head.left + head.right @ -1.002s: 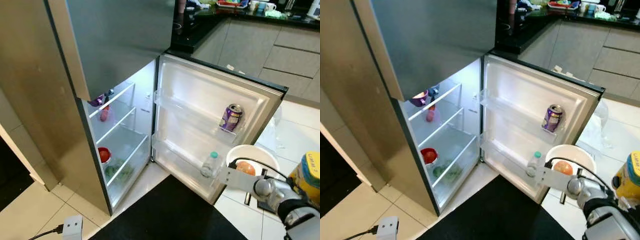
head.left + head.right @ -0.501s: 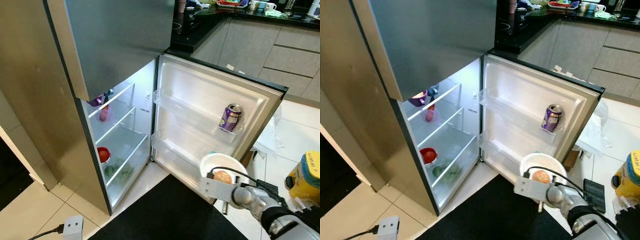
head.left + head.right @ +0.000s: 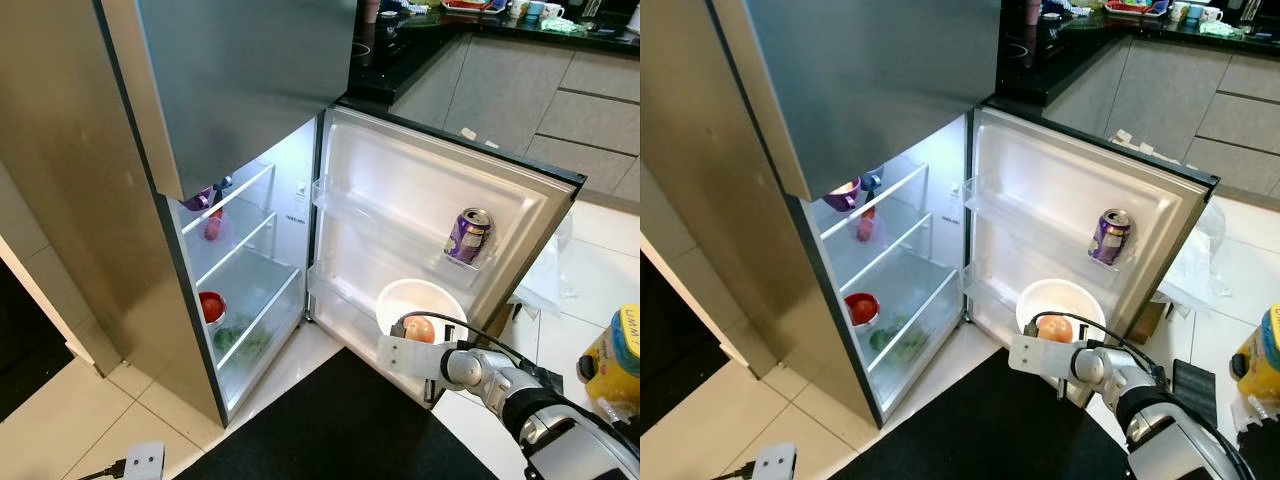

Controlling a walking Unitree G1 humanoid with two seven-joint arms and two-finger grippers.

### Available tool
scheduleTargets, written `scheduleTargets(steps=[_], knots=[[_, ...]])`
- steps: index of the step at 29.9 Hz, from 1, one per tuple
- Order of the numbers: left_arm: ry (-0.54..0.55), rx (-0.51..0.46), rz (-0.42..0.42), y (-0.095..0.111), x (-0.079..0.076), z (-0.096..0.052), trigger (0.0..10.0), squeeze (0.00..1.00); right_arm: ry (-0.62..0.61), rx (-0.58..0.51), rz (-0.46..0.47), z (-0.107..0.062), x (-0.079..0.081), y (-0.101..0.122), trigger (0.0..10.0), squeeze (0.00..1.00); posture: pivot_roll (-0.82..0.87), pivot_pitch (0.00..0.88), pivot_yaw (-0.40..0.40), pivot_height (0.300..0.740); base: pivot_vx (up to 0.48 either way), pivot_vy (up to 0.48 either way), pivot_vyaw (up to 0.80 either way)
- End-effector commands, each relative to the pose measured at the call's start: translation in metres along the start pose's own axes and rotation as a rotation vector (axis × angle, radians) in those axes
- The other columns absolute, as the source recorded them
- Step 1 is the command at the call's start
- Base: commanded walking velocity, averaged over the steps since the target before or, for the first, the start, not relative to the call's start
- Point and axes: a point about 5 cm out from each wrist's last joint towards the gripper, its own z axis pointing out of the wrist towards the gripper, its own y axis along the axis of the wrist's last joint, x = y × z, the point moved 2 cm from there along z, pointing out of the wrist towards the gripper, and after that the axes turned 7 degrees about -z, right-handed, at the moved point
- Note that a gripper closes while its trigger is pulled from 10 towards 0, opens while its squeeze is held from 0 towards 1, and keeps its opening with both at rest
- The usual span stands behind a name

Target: Restocking fridge

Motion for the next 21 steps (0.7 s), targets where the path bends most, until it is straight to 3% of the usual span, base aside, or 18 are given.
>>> scheduleTargets(steps=[1,8,14,18,21], knots=[[0.003,0.016,0.024,-0.006,0.006,-0.003,10.0,0.00,-0.025,0.025,-0.011,-0.002,-0.005,-0.006,10.0,0.00,0.09,0.087,-0.029,0.740,0.000,0.000,0.00],[0.007,0.020,0.037,-0.015,0.016,-0.009,10.0,0.00,-0.097,0.037,-0.022,-0.005,-0.019,-0.009,10.0,0.00,0.10,0.140,-0.017,0.740,0.000,0.000,0.00],[0.002,0.013,0.051,-0.016,0.022,-0.012,10.0,0.00,-0.192,0.031,-0.042,-0.012,-0.048,-0.010,10.0,0.00,0.10,0.178,-0.006,0.740,0.000,0.000,0.00],[-0.003,0.007,0.056,-0.014,0.022,-0.012,10.0,0.00,-0.219,0.042,-0.048,-0.016,-0.058,-0.013,10.0,0.00,0.10,0.183,-0.003,0.740,0.000,0.000,0.00],[-0.008,0.001,0.060,-0.013,0.022,-0.012,10.0,0.00,-0.227,0.094,-0.034,-0.023,-0.062,-0.029,10.0,0.00,0.10,0.189,0.004,0.740,0.000,0.000,0.00]])
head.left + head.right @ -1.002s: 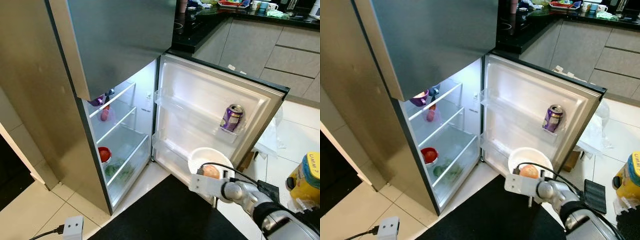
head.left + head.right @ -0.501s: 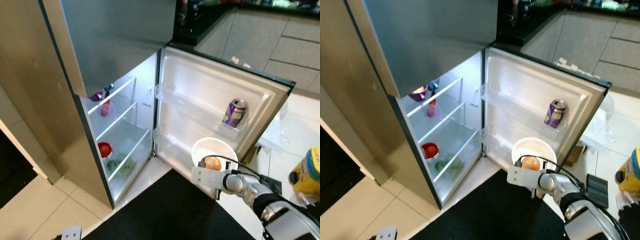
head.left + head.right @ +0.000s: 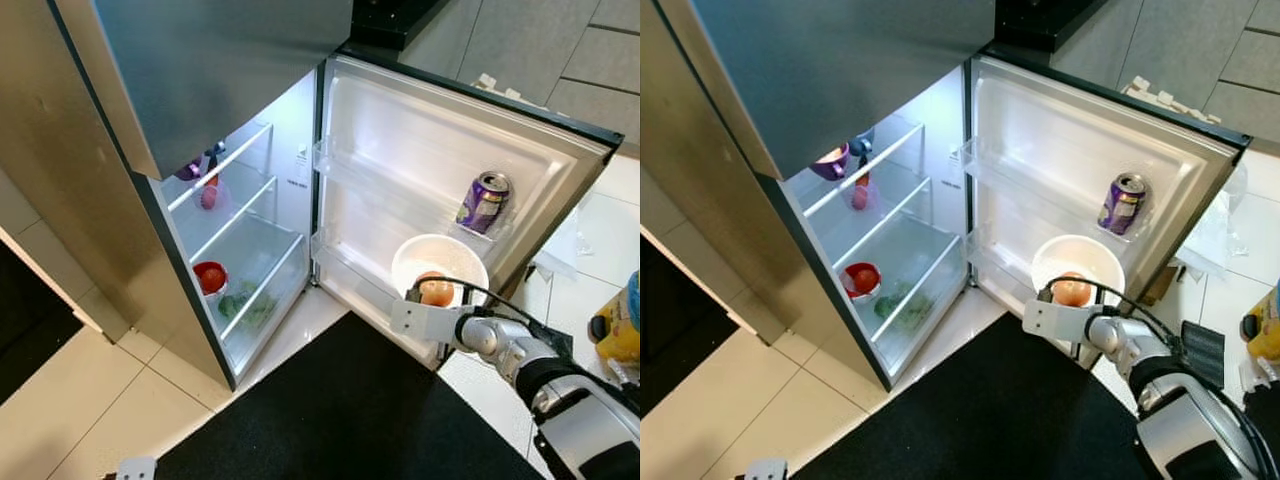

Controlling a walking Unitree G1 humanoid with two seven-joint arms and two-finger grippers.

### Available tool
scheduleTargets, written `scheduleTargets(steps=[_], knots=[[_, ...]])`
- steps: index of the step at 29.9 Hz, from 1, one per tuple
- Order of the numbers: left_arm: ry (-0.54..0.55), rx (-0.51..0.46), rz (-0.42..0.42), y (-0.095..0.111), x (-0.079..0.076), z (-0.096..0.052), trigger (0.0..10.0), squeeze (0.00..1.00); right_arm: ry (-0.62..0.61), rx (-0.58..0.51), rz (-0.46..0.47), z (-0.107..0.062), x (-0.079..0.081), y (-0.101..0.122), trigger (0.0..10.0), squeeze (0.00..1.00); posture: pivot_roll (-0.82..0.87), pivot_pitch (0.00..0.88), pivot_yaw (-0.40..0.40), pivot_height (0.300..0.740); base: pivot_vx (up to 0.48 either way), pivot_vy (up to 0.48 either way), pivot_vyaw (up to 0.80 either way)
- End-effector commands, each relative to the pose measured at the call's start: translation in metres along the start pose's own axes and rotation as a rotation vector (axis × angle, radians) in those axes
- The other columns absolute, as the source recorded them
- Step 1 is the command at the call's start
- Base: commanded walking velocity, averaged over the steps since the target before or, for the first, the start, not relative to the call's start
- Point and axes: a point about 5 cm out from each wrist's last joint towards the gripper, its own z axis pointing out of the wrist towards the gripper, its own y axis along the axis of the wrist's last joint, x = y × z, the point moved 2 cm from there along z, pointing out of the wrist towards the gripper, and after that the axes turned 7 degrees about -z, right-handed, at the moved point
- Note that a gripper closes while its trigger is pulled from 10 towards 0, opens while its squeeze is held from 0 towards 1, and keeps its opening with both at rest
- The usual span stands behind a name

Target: Restocking fridge

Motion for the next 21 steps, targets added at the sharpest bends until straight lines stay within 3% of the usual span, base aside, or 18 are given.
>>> scheduleTargets(steps=[1,9,13,17,21], knots=[[0.016,0.018,0.015,-0.005,0.010,-0.004,10.0,0.00,-0.025,0.061,0.020,-0.005,-0.006,-0.018,10.0,0.00,0.10,0.189,0.004,0.740,0.000,0.000,0.00],[0.024,0.010,0.016,-0.004,0.016,-0.006,10.0,0.00,-0.058,0.248,0.060,-0.027,-0.007,-0.074,10.0,0.00,0.12,0.187,0.009,0.740,0.000,0.000,0.00],[0.026,0.008,0.018,-0.003,0.017,-0.006,10.0,0.00,-0.128,0.350,0.089,-0.046,-0.021,-0.104,10.0,0.00,0.12,0.179,0.009,0.740,0.000,0.000,0.00],[0.026,0.007,0.019,-0.001,0.016,-0.005,10.0,0.00,-0.148,0.372,0.119,-0.052,-0.023,-0.113,10.0,0.00,0.11,0.169,0.007,0.740,0.000,0.000,0.00],[0.017,0.000,0.018,0.004,0.010,-0.001,10.0,0.00,-0.101,0.337,0.203,-0.045,0.003,-0.106,10.0,0.00,0.10,0.146,0.003,0.740,0.000,0.000,0.00]])
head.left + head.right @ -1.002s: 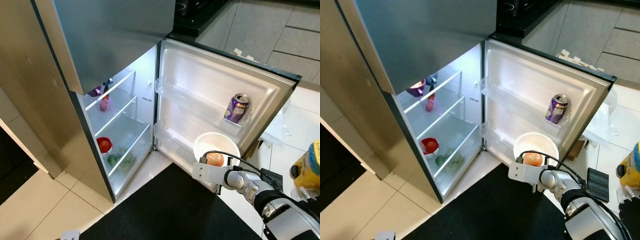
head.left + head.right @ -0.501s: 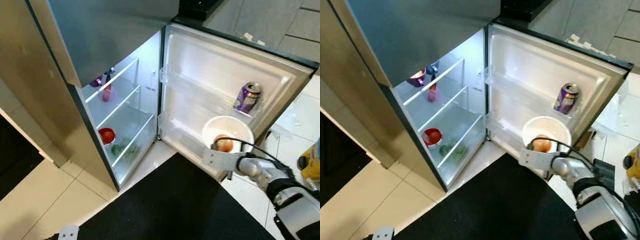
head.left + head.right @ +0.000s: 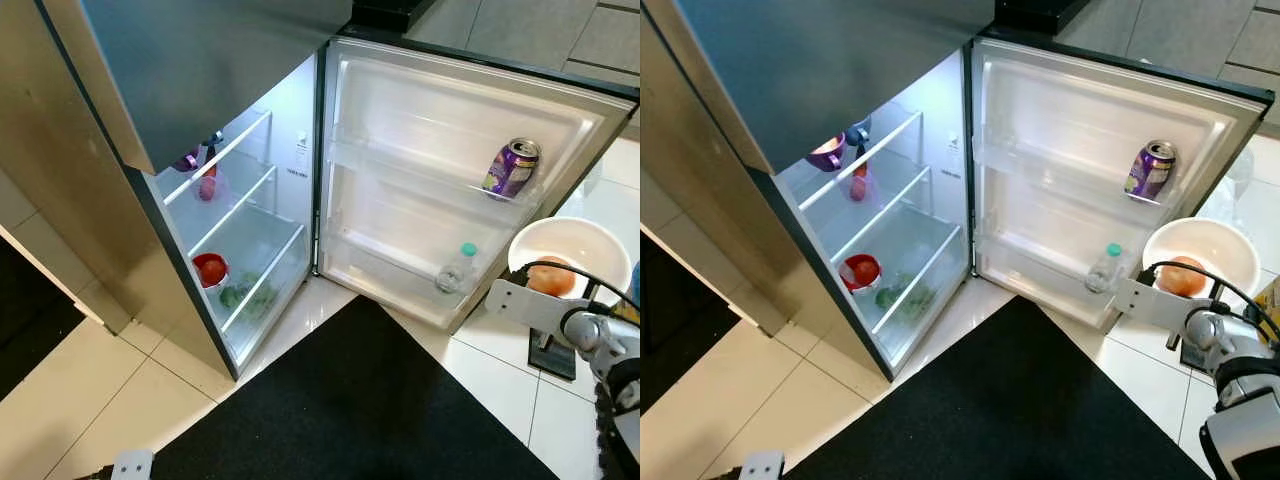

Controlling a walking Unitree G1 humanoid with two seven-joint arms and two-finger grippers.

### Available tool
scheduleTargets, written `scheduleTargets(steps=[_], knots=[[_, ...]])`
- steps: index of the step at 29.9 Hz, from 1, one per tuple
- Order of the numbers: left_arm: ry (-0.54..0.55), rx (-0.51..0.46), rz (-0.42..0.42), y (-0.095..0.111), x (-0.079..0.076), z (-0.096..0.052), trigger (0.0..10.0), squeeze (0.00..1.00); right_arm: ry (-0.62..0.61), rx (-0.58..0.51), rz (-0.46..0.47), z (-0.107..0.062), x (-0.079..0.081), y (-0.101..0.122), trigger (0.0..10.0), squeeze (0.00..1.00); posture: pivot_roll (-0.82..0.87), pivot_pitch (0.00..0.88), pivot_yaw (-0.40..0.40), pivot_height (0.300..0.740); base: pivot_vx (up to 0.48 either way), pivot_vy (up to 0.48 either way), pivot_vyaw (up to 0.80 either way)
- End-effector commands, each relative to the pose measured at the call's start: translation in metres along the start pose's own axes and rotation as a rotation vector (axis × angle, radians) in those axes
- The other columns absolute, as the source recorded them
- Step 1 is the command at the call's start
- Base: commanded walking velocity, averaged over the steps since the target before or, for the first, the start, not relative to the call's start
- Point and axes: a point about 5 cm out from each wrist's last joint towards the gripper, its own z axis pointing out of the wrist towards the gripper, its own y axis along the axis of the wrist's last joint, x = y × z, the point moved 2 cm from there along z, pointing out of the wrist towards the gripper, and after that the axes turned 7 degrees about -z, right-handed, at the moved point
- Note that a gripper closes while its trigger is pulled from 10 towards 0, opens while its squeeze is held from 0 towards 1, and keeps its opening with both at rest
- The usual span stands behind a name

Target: Restocking fridge

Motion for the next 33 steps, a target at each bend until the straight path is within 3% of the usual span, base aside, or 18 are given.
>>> scheduleTargets(steps=[1,3,4,5,6,10,13,14,17,20,21,22,24,26,33], knots=[[0.021,0.031,0.001,-0.007,0.005,-0.002,10.0,0.00,0.042,-0.015,0.076,0.001,0.022,0.003,10.0,0.00,0.10,0.137,0.002,0.740,0.000,0.000,0.00],[0.019,0.030,0.000,-0.006,0.003,-0.002,10.0,0.00,0.055,-0.021,0.105,0.001,0.031,0.005,10.0,0.00,0.10,0.134,0.002,0.740,0.000,0.000,0.00],[0.016,0.027,-0.001,-0.004,0.001,0.000,10.0,0.00,0.065,-0.025,0.169,0.001,0.044,0.008,10.0,0.00,0.10,0.118,-0.001,0.740,0.000,0.000,0.00],[0.016,0.027,-0.001,-0.004,0.001,0.000,10.0,0.00,0.065,-0.025,0.169,0.001,0.044,0.008,10.0,0.00,0.10,0.118,-0.001,0.740,0.000,0.000,0.00],[0.012,0.020,-0.005,0.000,-0.003,0.002,10.0,0.00,0.081,-0.026,0.251,-0.001,0.066,0.011,10.0,0.00,0.10,0.102,-0.007,0.740,0.000,0.000,0.00],[0.011,0.012,-0.009,0.005,-0.005,0.005,10.0,0.00,0.092,-0.019,0.334,-0.003,0.082,0.012,10.0,0.00,0.10,0.088,-0.010,0.740,0.000,0.000,0.00],[0.014,-0.001,-0.018,0.013,-0.008,0.008,10.0,0.00,0.121,0.036,0.585,-0.010,0.118,0.010,10.0,0.00,0.10,0.063,-0.019,0.740,0.000,0.000,0.00],[0.014,-0.001,-0.018,0.013,-0.008,0.008,10.0,0.00,0.121,0.036,0.585,-0.010,0.118,0.010,10.0,0.00,0.10,0.063,-0.019,0.740,0.000,0.000,0.00],[0.024,0.000,-0.026,0.016,-0.009,0.010,10.0,0.00,0.199,0.089,0.820,-0.021,0.158,0.011,10.0,0.00,0.08,0.025,-0.029,0.740,0.000,0.000,0.00],[0.027,0.003,-0.027,0.016,-0.009,0.011,10.0,0.00,0.230,0.101,0.859,-0.023,0.166,0.012,10.0,0.00,0.08,0.021,-0.031,0.740,0.000,0.000,0.00],[0.038,0.014,-0.034,0.014,-0.009,0.011,10.0,0.00,0.285,0.114,0.897,-0.030,0.185,0.017,10.0,0.00,0.08,0.010,-0.036,0.740,0.000,0.000,0.00],[0.047,0.021,-0.037,0.013,-0.009,0.010,10.0,0.00,0.306,0.119,0.913,-0.033,0.194,0.020,10.0,0.00,0.08,0.004,-0.040,0.740,0.000,0.000,0.00],[0.055,0.028,-0.040,0.011,-0.009,0.010,10.0,0.00,0.325,0.124,0.932,-0.036,0.202,0.023,10.0,0.00,0.08,0.003,-0.042,0.740,0.000,0.000,0.00],[0.065,0.040,-0.042,0.008,-0.011,0.010,10.0,0.00,0.355,0.141,0.866,-0.043,0.217,0.026,10.0,0.00,0.09,0.000,-0.045,0.740,0.000,0.000,0.00],[0.071,0.073,-0.014,-0.002,-0.016,0.009,10.0,0.00,0.381,0.168,0.731,-0.054,0.239,0.027,10.0,0.00,0.08,0.000,-0.041,0.740,0.000,0.000,0.00]])
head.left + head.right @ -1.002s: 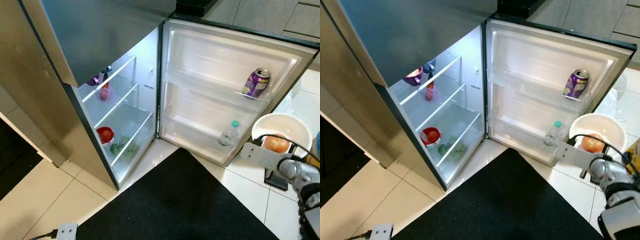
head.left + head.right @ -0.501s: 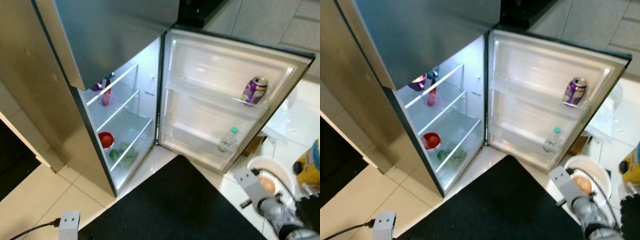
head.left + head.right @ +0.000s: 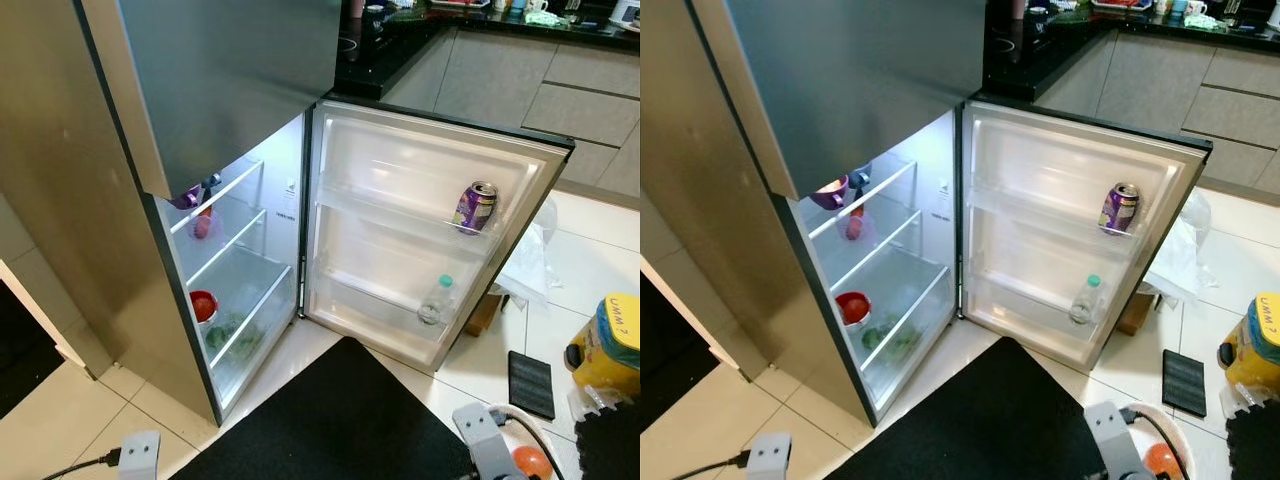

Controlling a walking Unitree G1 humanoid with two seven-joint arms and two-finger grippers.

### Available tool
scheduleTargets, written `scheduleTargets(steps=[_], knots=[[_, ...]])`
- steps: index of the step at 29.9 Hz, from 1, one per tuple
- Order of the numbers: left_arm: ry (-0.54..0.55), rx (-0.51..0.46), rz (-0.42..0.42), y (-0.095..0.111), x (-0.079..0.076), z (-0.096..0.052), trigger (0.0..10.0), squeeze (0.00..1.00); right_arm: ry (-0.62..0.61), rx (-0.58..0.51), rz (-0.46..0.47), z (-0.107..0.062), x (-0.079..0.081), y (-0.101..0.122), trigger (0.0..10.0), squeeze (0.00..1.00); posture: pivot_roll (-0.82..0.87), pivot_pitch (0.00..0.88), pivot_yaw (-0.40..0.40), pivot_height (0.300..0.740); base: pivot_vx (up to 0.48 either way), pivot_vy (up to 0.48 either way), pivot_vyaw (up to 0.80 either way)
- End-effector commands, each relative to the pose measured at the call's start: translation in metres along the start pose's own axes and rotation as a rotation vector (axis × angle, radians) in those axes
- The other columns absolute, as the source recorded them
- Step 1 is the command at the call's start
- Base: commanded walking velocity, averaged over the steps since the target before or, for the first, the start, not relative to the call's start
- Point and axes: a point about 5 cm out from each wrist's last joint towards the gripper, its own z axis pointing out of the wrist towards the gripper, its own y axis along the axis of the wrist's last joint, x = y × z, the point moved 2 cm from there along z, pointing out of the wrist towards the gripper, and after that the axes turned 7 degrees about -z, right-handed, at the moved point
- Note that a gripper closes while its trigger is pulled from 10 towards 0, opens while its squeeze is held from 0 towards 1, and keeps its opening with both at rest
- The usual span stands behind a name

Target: Restocking fridge

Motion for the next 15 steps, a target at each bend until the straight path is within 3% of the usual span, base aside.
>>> scheduleTargets(steps=[1,5,8,10,15], knots=[[-0.003,0.032,0.016,-0.009,-0.004,-0.001,10.0,0.00,0.000,0.017,-0.034,0.000,0.007,-0.004,10.0,0.00,0.08,0.000,-0.041,0.740,0.000,0.000,0.00],[-0.003,0.030,0.023,-0.009,-0.005,-0.001,10.0,0.00,0.023,0.061,-0.083,-0.003,0.017,-0.017,10.0,0.00,0.08,0.000,-0.041,0.740,0.000,0.000,0.00],[-0.008,-0.005,-0.025,-0.003,-0.007,0.000,10.0,0.00,0.008,0.089,-0.110,-0.005,0.017,-0.025,10.0,0.00,0.07,0.000,-0.045,0.740,0.000,0.000,0.00],[-0.025,-0.016,-0.035,0.000,-0.011,0.001,10.0,0.00,-0.013,0.093,-0.183,-0.005,0.014,-0.027,10.0,0.00,0.07,0.000,-0.045,0.740,0.000,0.000,0.00],[-0.049,-0.008,-0.042,-0.001,-0.016,0.002,10.0,0.00,-0.015,0.083,-0.187,-0.005,0.014,-0.025,10.0,0.00,0.07,0.000,-0.048,0.740,0.000,0.000,0.00]])
